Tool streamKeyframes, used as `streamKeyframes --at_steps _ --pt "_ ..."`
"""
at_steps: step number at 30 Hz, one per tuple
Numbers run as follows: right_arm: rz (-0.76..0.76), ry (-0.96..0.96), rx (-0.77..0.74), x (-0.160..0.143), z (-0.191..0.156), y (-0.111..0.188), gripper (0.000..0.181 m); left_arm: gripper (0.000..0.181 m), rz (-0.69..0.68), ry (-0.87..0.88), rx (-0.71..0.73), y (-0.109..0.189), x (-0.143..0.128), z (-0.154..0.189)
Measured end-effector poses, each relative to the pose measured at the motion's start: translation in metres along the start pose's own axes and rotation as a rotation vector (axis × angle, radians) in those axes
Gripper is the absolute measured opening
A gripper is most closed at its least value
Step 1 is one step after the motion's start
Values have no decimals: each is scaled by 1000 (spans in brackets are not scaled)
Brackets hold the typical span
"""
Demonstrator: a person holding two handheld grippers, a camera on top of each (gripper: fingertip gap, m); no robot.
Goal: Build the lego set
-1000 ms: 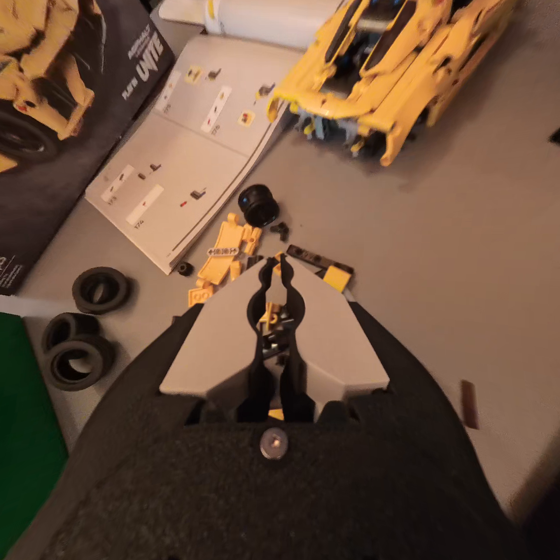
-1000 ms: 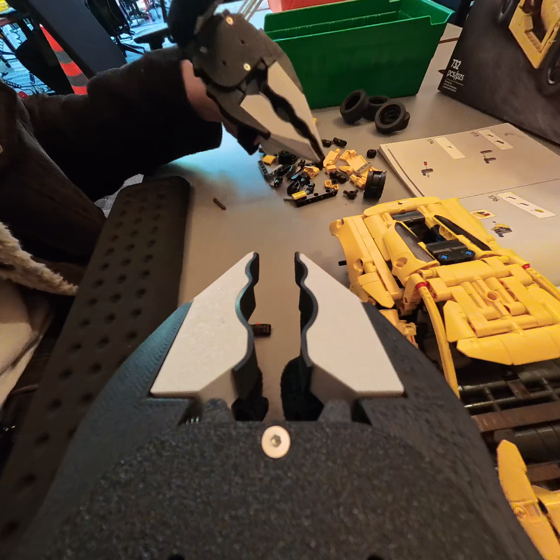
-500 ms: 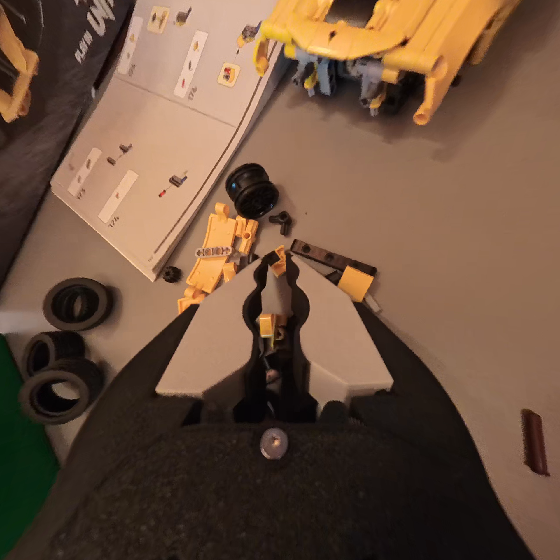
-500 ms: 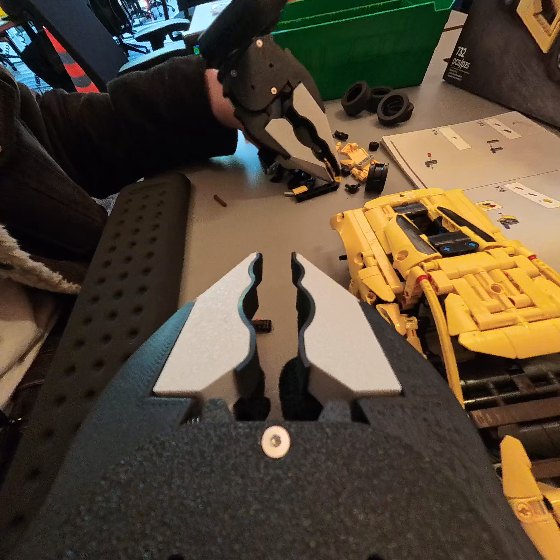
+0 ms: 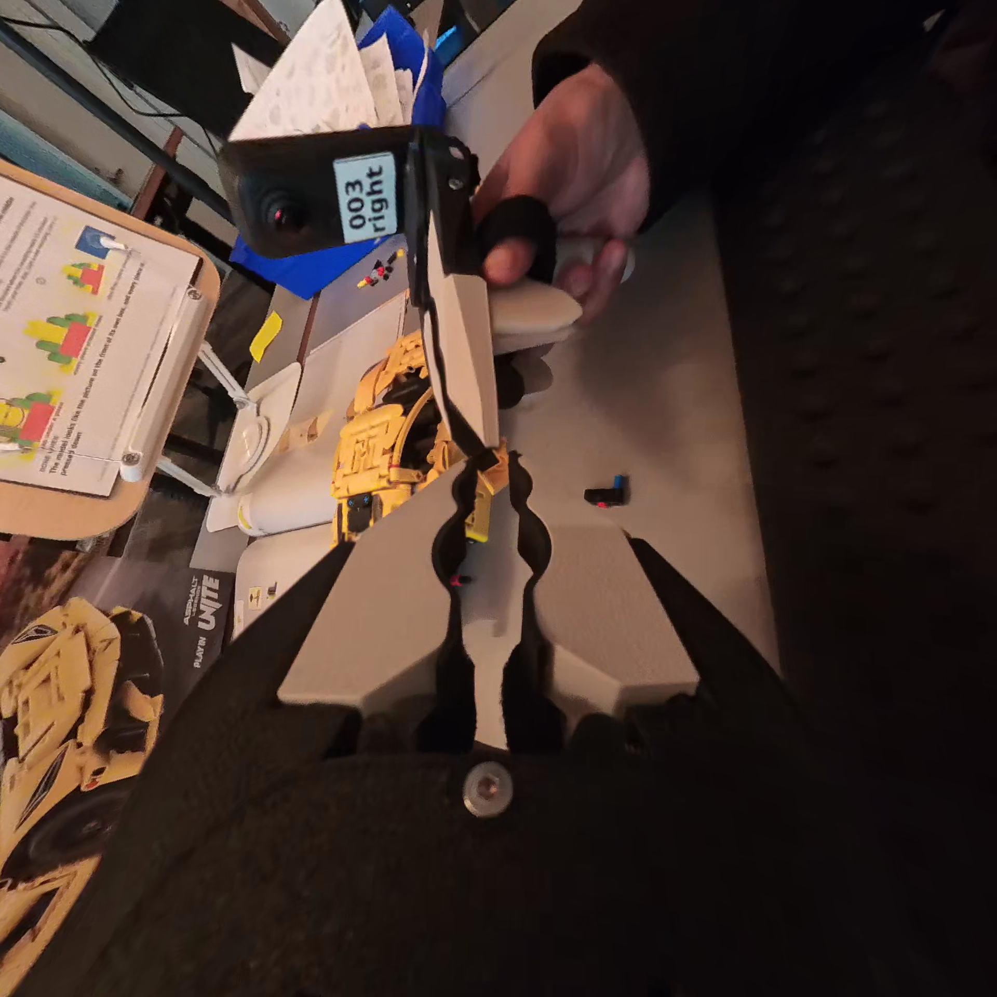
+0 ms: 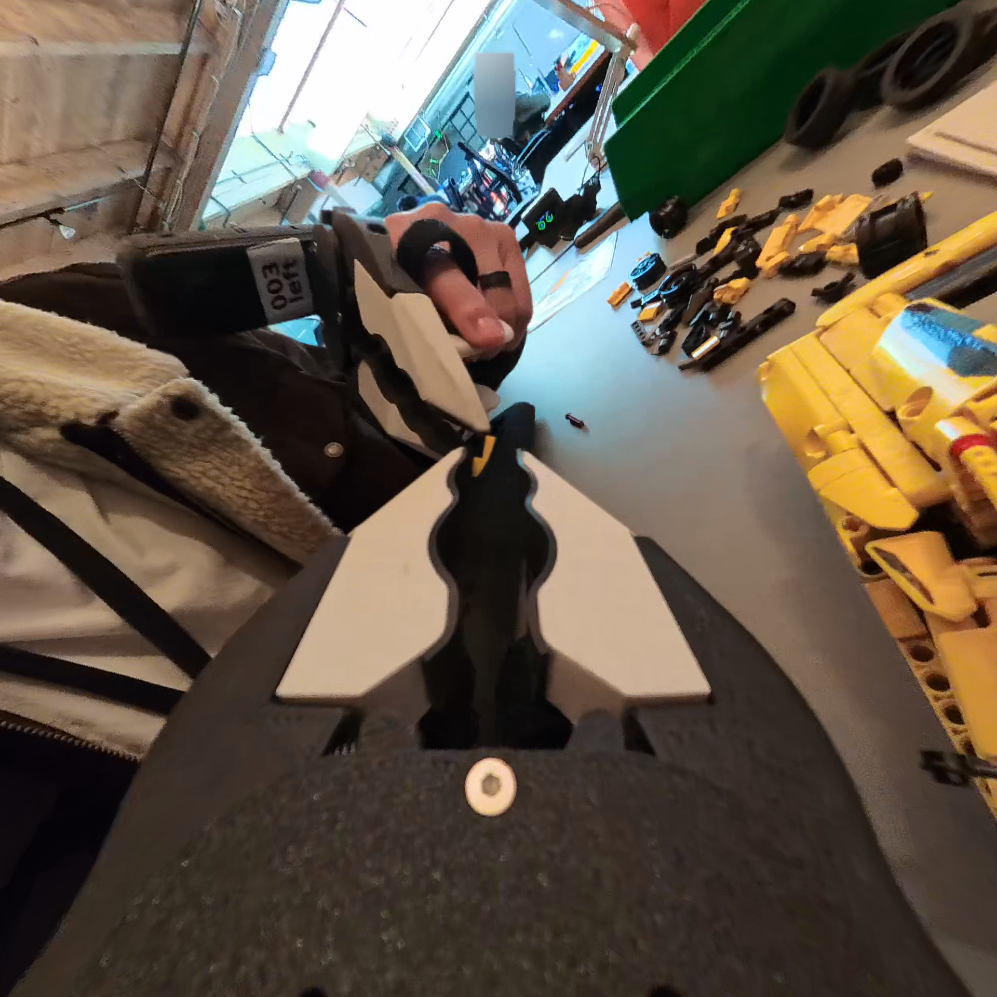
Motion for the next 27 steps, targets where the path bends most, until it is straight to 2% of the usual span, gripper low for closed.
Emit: streamKeyframes --at_steps 2,4,7,10,13,14,16,21,23,27 --pt "-11 0 16 -1 -2 1 4 11 -12 -14 7 -2 1 1" --pt "-28 4 6 -2 -2 1 4 11 -15 4 2 -3 1 1" --pt "14 -8 21 2 -3 5 3 11 15 140 41 -2 3 -3" --pt "109 0 34 11 -5 15 3 16 139 500 125 0 0 -13" --pt "178 38 61 18 -10 21 3 16 400 899 136 3 -7 -13" --pt "191 41 68 19 -11 22 3 17 485 999 131 3 -10 -11" --pt "187 44 62 18 -10 21 3 21 559 1126 113 -1 -14 -4" --pt "177 49 29 16 -7 20 3 23 646 1112 149 -7 -16 3" --pt "167 66 25 16 -8 19 3 23 628 1100 170 -7 -20 2" --pt "110 135 -5 12 -11 15 3 18 601 1132 120 -9 -23 3"
Point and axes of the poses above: each gripper's, where its closed fingertips meet, y back along the fingers, x out of its top, z = x × y across the jaws, the point moved 8 cm from there along y, back along the fingers, and after that the axes turned 2 degrees about y, right-handed, at the moved point
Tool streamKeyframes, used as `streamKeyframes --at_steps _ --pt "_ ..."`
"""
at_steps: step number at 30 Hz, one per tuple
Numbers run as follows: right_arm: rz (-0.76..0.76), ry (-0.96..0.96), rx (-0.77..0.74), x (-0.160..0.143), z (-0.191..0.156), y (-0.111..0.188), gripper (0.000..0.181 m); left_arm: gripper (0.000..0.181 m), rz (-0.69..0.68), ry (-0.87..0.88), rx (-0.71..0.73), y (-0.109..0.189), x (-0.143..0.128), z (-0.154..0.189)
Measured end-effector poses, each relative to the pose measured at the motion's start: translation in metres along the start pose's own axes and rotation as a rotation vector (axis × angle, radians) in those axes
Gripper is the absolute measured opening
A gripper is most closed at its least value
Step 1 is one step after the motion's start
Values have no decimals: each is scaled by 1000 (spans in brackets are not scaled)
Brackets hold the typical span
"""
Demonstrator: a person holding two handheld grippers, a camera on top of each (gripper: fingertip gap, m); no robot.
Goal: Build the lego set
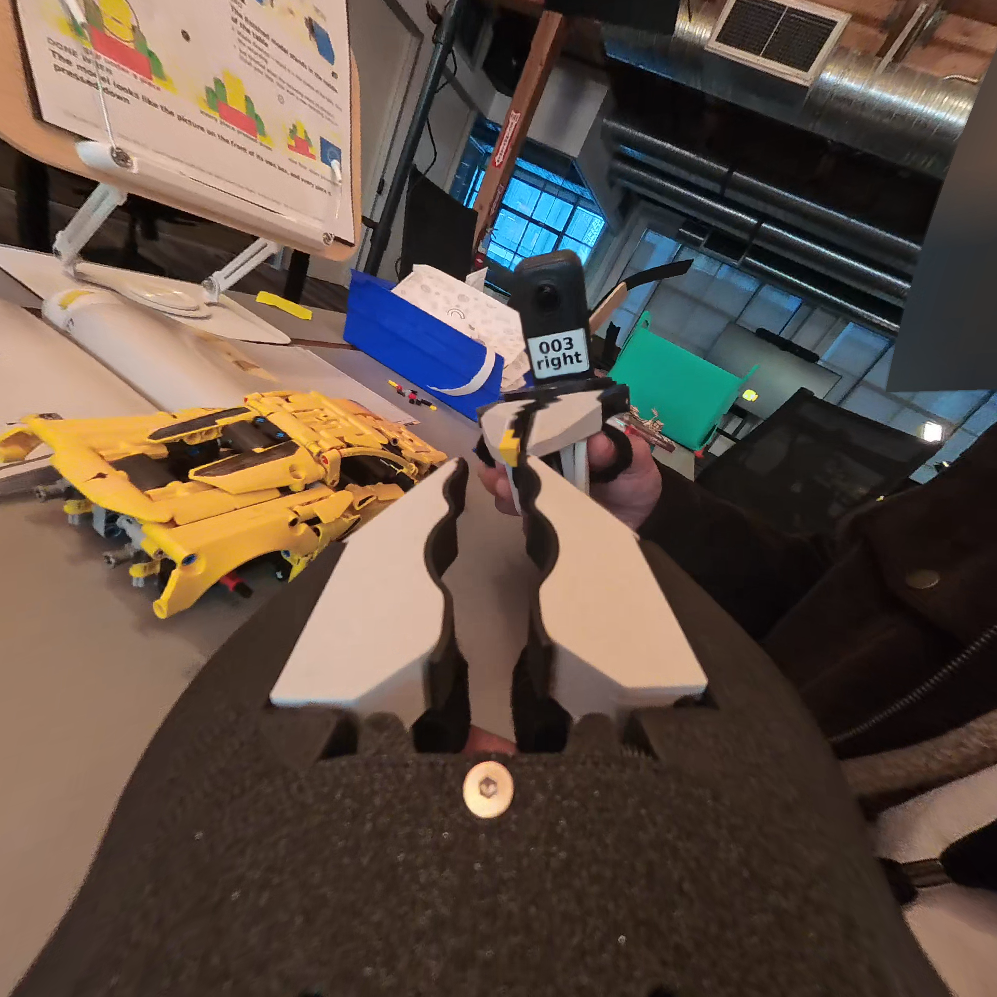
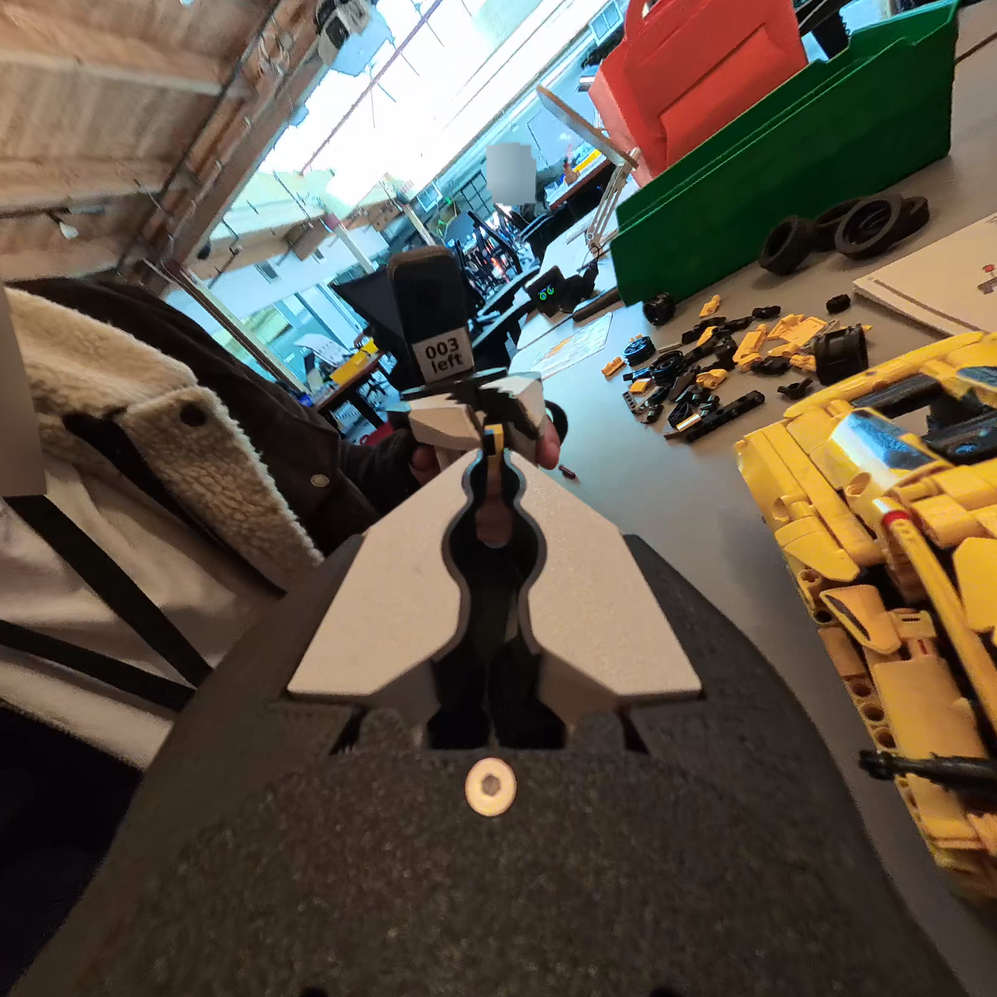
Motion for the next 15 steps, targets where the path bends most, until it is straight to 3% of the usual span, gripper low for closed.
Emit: streamKeyframes --at_steps 15 --pt "-36 -28 55 -4 -2 -4 3 6 -33 -9 -67 0 -1 9"
Point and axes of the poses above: each gripper's, where its closed fingertips meet, y back along the fingers, x out of its top, z = x × y across the jaws, the point moved 8 cm from there along y, back along the fingers, and after that the axes turned 2 degrees about y, right-handed, at the moved point
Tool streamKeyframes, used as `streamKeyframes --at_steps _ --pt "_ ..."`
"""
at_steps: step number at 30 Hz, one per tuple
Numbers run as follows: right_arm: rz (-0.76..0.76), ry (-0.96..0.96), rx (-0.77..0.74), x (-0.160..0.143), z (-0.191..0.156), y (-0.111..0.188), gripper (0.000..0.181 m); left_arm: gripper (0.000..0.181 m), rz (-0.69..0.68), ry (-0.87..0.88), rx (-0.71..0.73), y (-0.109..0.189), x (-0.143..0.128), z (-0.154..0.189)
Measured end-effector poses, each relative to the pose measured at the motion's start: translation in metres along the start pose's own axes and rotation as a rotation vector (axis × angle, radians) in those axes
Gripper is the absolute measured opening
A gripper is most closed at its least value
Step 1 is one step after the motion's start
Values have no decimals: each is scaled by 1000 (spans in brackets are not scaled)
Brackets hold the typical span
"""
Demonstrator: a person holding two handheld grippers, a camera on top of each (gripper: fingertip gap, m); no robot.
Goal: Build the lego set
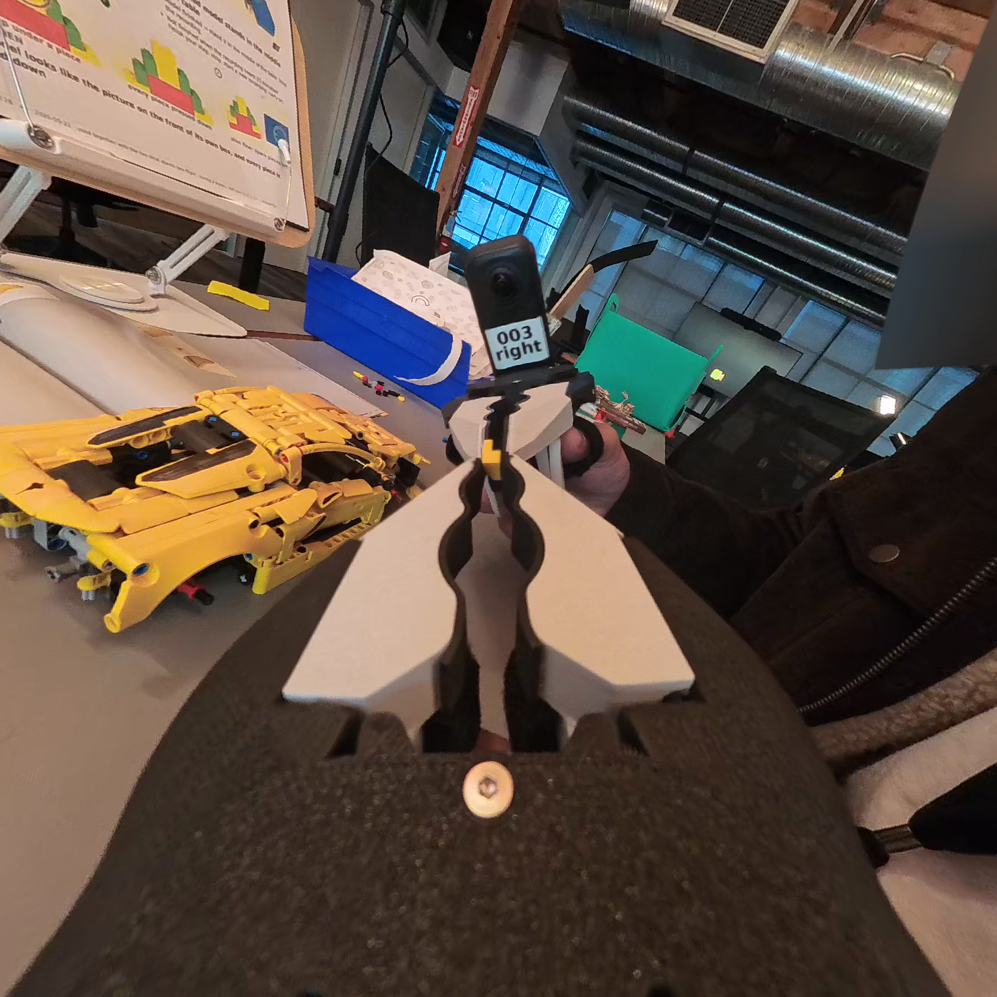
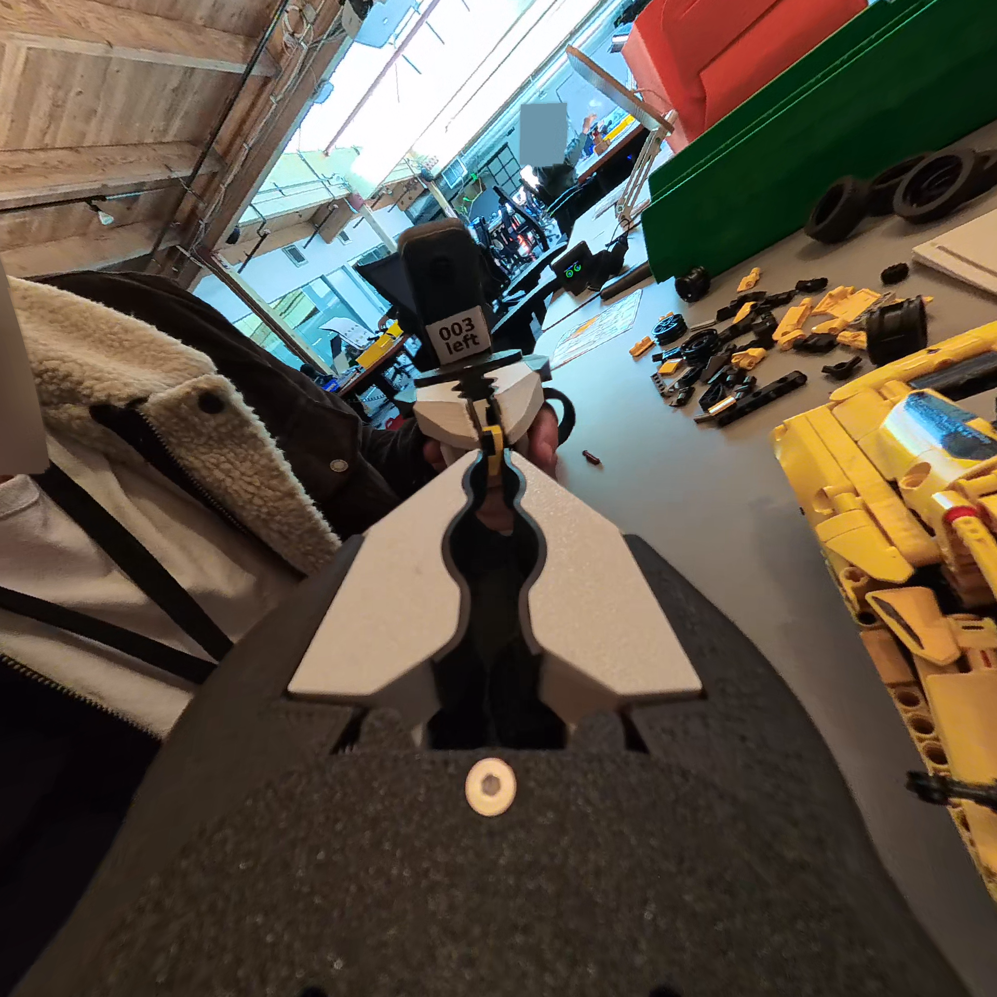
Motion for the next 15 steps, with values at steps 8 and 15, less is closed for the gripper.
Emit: streamKeyframes --at_steps 8,15 --pt "-387 427 -340 -25 15 11 19 5 -157 -114 215 14 -2 -25" --pt "-682 487 -361 -62 26 0 28 5 -582 -316 291 -1 -38 -28"
Point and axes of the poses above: each gripper's, where its closed fingertips meet, y back along the fingers, x out of its top, z = x × y across the jaws, the point moved 8 cm from there along y, back along the fingers, and after that the axes turned 2 degrees about y, right-handed, at the moved point
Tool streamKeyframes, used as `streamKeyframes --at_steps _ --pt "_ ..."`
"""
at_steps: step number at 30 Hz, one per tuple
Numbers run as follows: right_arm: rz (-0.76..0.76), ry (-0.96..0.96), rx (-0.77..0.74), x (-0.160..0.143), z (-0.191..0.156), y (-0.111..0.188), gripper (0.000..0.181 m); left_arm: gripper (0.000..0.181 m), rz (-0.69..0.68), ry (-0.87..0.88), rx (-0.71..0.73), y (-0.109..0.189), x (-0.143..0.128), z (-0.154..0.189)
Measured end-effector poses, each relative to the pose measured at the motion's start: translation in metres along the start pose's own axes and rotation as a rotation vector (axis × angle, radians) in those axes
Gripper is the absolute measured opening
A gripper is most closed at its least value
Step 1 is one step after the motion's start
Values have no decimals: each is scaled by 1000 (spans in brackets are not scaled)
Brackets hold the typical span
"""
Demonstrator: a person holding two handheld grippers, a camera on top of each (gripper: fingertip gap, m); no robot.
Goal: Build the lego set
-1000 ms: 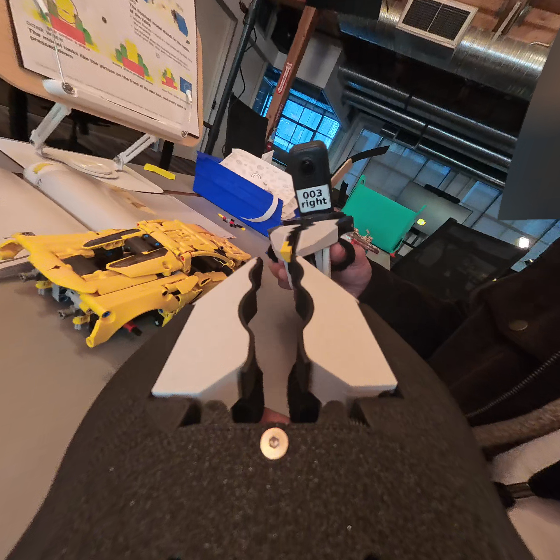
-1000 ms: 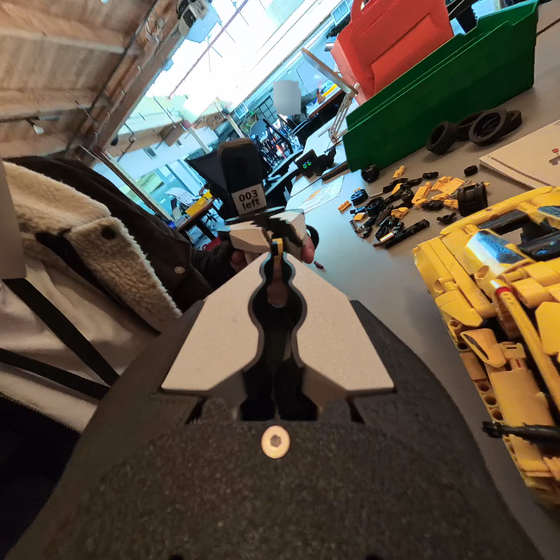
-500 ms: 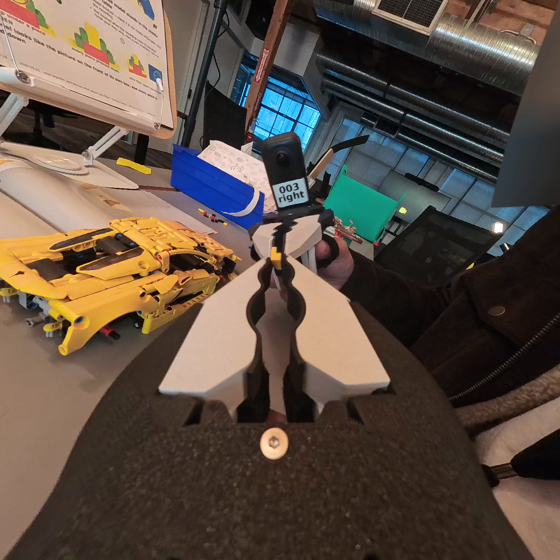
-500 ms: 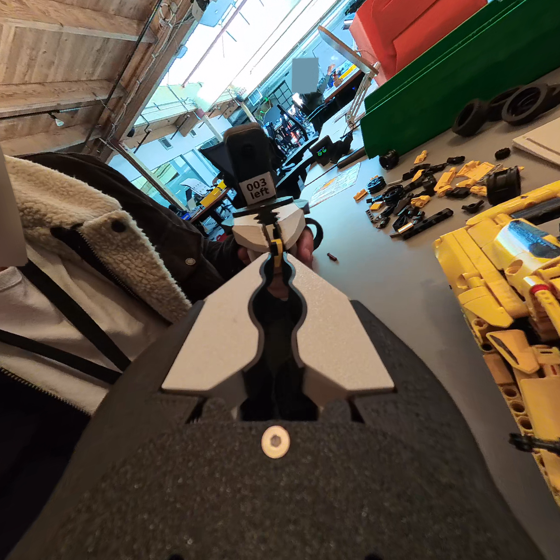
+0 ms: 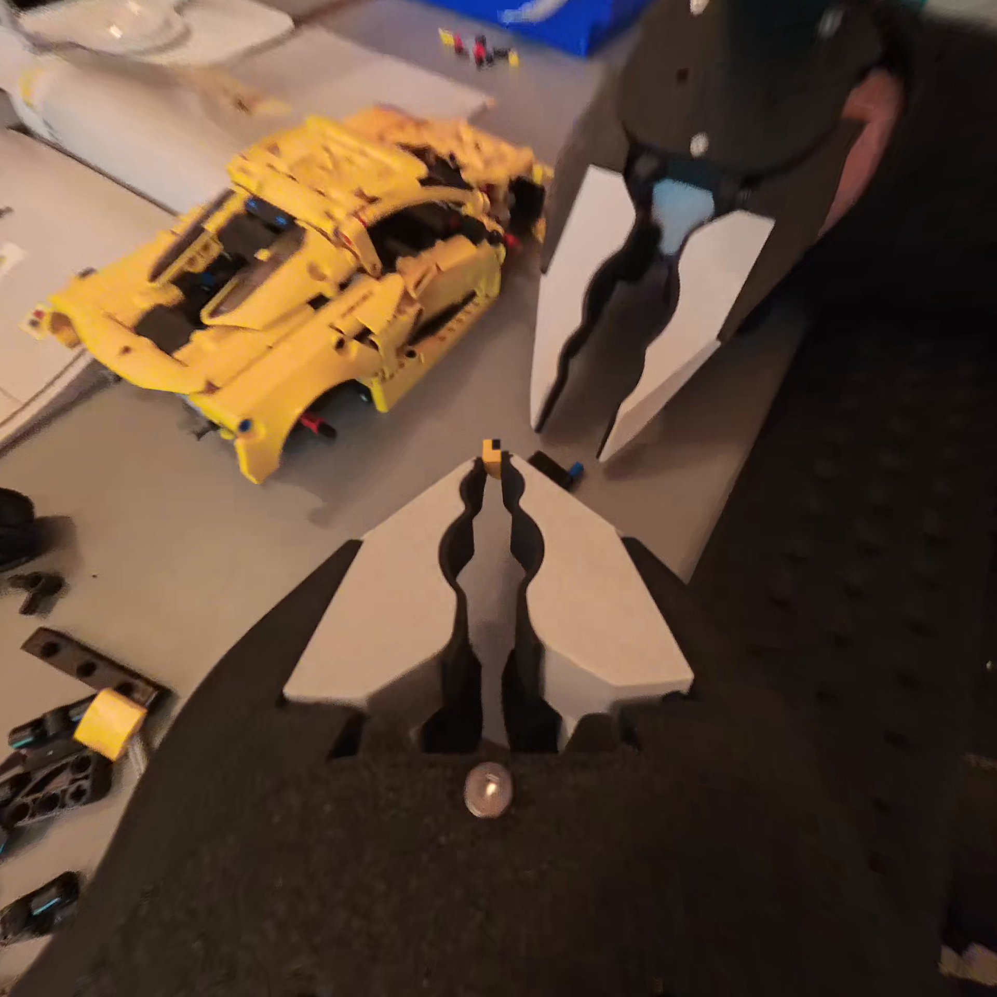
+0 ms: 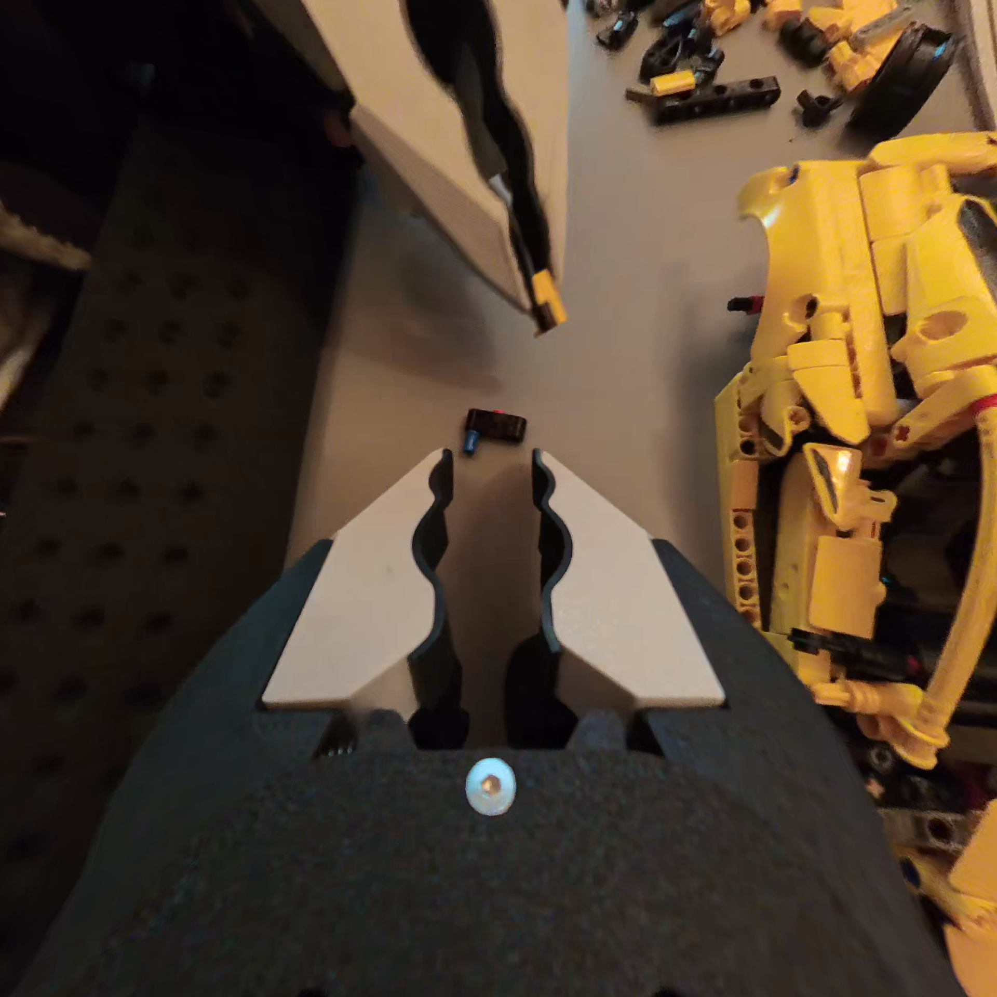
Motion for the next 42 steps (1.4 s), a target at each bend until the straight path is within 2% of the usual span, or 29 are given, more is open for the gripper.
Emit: streamKeyframes --at_steps 3,6,10,14,20,24,28,36,38,40,42 --pt "12 1 -65 1 -1 -2 35 5 -84 -30 1 -8 -5 3" --pt "52 -19 -110 4 -8 -5 40 5 -113 -8 -14 -8 -6 2" --pt "36 -26 -233 1 -12 -9 34 5 -147 50 -50 -10 -9 -1" --pt "30 -2 -234 1 -15 -14 31 5 -164 71 -79 -13 -10 -2" --pt "27 -31 -201 2 -14 -15 33 5 -156 103 -98 -13 -10 -4" --pt "28 -17 -188 2 -14 -15 27 5 -139 99 -118 -15 -9 -4" --pt "28 -18 -174 2 -12 -15 24 5 -59 108 -137 -13 -6 -7" --pt "9 3 -181 5 -11 -16 22 5 24 159 -69 -10 -3 -17" --pt "-11 98 -321 10 -8 -11 23 5 42 153 -39 -9 -2 -17" --pt "-5 213 -525 20 -6 -4 22 5 63 135 -7 -8 2 -15" --pt "-81 325 -670 28 -9 -4 22 5 93 129 12 -8 6 -13"
Point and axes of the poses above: each gripper's, where its closed fingertips meet, y back along the fingers, x out of its top, z = x × y across the jaws, the point moved 8 cm from there along y, back along the fingers, and after that the axes turned 2 degrees about y, right-handed, at the moved point
